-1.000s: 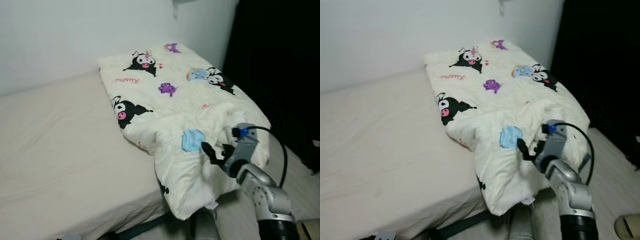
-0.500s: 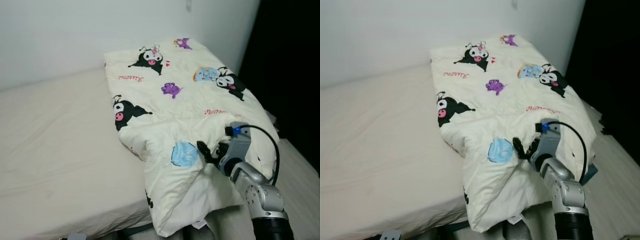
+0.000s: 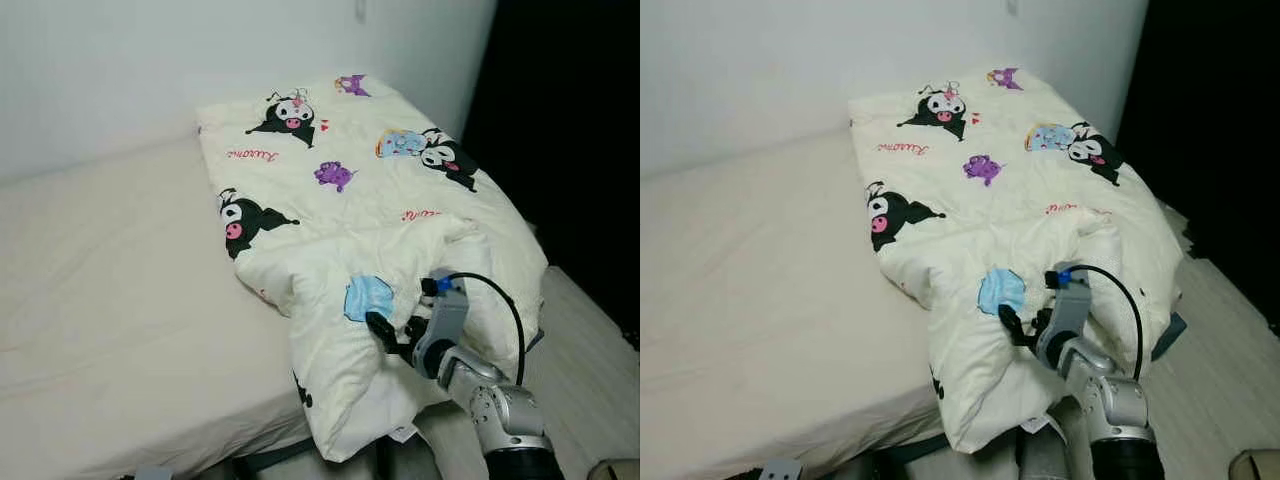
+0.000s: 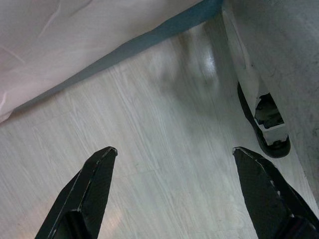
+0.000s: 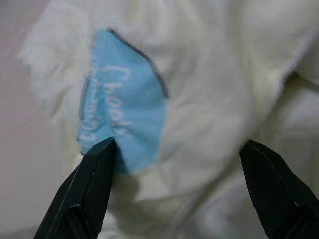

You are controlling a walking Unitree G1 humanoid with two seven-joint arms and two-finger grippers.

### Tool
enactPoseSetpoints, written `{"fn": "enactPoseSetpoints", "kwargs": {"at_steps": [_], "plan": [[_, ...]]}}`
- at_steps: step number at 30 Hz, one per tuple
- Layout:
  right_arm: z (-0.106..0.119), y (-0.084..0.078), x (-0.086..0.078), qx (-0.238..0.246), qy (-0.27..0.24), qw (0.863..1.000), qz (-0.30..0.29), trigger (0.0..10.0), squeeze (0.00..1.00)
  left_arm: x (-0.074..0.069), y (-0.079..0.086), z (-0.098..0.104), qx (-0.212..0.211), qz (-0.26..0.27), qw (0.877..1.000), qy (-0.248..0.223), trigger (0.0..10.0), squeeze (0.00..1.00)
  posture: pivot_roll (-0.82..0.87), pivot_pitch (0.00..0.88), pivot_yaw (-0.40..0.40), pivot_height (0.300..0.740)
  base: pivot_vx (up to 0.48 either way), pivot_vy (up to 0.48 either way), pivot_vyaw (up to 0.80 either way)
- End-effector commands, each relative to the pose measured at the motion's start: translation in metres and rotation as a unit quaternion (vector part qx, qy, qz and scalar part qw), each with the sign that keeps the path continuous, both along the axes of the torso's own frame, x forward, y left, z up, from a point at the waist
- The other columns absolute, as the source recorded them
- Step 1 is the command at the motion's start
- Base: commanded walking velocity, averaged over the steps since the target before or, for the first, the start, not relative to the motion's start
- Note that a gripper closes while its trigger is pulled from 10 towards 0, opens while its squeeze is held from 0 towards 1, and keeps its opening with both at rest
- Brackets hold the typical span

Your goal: Clean up the room

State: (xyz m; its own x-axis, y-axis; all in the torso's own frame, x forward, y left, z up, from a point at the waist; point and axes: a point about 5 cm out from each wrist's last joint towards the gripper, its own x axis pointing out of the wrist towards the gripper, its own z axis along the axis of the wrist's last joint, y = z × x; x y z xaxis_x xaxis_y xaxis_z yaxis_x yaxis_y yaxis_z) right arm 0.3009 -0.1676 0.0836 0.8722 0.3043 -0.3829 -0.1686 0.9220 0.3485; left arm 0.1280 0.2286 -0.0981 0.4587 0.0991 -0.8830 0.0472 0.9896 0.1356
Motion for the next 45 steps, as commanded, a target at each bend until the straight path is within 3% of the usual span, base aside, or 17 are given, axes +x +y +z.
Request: {"fn": "enactPoseSetpoints", "kwargs": {"at_steps": [1, 4, 5, 6, 15, 19, 20, 22, 24, 28, 34, 36, 43, 45], "plan": [[-0.006, -0.002, -0.001, 0.012, 0.007, 1.000, -0.017, 10.0, 0.00, -0.006, -0.002, -0.003, -0.001, -0.009, 1.000, 0.013, 10.0, 0.00, -0.18, 0.127, 0.101, 0.577, 0.000, 0.000, 0.00], [-0.003, -0.005, 0.002, 0.019, -0.009, 0.999, -0.027, 10.0, 0.00, -0.006, -0.002, -0.003, -0.001, -0.009, 1.000, 0.013, 10.0, 0.00, -0.18, 0.128, 0.105, 0.577, 0.000, 0.000, 0.00], [-0.001, -0.008, 0.003, 0.022, -0.018, 0.999, -0.033, 6.9, 0.00, -0.006, -0.003, -0.003, -0.001, -0.010, 1.000, 0.013, 10.0, 0.00, -0.18, 0.127, 0.109, 0.577, 0.000, 0.000, 0.00], [0.001, -0.011, 0.005, 0.024, -0.031, 0.998, -0.046, 0.0, 0.00, -0.006, -0.003, -0.003, -0.001, -0.011, 1.000, 0.012, 10.0, 0.00, -0.17, 0.125, 0.108, 0.577, 0.000, 0.000, 0.00], [0.014, -0.007, 0.014, 0.050, -0.075, 0.995, -0.036, 0.0, 0.00, -0.004, -0.004, -0.002, -0.002, -0.009, 1.000, 0.007, 10.0, 0.00, -0.18, 0.130, 0.105, 0.577, 0.000, 0.000, 0.00], [0.016, 0.008, 0.013, 0.041, -0.081, 0.996, 0.022, 0.0, 0.00, -0.006, -0.004, -0.003, -0.002, -0.011, 1.000, 0.011, 10.0, 0.00, -0.17, 0.128, 0.109, 0.577, 0.000, 0.000, 0.00], [0.015, 0.019, 0.010, 0.033, -0.081, 0.994, 0.064, 0.0, 0.00, -0.007, -0.004, -0.003, -0.002, -0.012, 1.000, 0.011, 10.0, 0.00, -0.17, 0.127, 0.108, 0.577, 0.000, 0.000, 0.00], [0.014, 0.042, 0.002, 0.029, -0.077, 0.985, 0.150, 0.0, 0.00, -0.006, -0.004, -0.003, -0.002, -0.011, 1.000, 0.011, 10.0, 0.00, -0.17, 0.127, 0.106, 0.577, 0.000, 0.000, 0.00], [0.014, 0.048, -0.001, 0.030, -0.077, 0.981, 0.174, 0.0, 0.00, -0.006, -0.004, -0.003, -0.002, -0.011, 1.000, 0.010, 10.0, 0.00, -0.17, 0.127, 0.106, 0.577, 0.000, 0.000, 0.00], [0.028, 0.094, -0.023, 0.072, -0.106, 0.934, 0.334, 0.0, 0.00, -0.005, -0.003, -0.002, 0.000, -0.011, 1.000, 0.009, 10.0, 0.00, -0.18, 0.123, 0.109, 0.577, 0.000, 0.000, 0.00], [0.032, 0.108, -0.029, 0.089, -0.103, 0.916, 0.378, 0.0, 0.00, -0.004, -0.003, -0.002, 0.000, -0.012, 1.000, 0.010, 10.0, 0.00, -0.17, 0.122, 0.109, 0.577, 0.000, 0.000, 0.00], [0.028, 0.118, -0.034, 0.076, -0.093, 0.902, 0.416, 0.0, 0.00, -0.004, -0.003, -0.002, -0.001, -0.011, 1.000, 0.010, 10.0, 0.00, -0.17, 0.123, 0.108, 0.577, 0.000, 0.000, 0.00], [0.016, 0.128, -0.037, 0.057, -0.060, 0.898, 0.433, 0.0, 0.00, -0.007, -0.004, -0.003, -0.002, -0.012, 1.000, 0.014, 10.0, 0.00, -0.17, 0.124, 0.106, 0.577, 0.000, 0.000, 0.00], [0.014, 0.133, -0.048, 0.067, -0.050, 0.881, 0.466, 0.0, 0.00, -0.008, -0.004, -0.003, -0.001, -0.012, 1.000, 0.016, 10.0, 0.00, -0.17, 0.125, 0.103, 0.577, 0.000, 0.000, 0.00]]}}
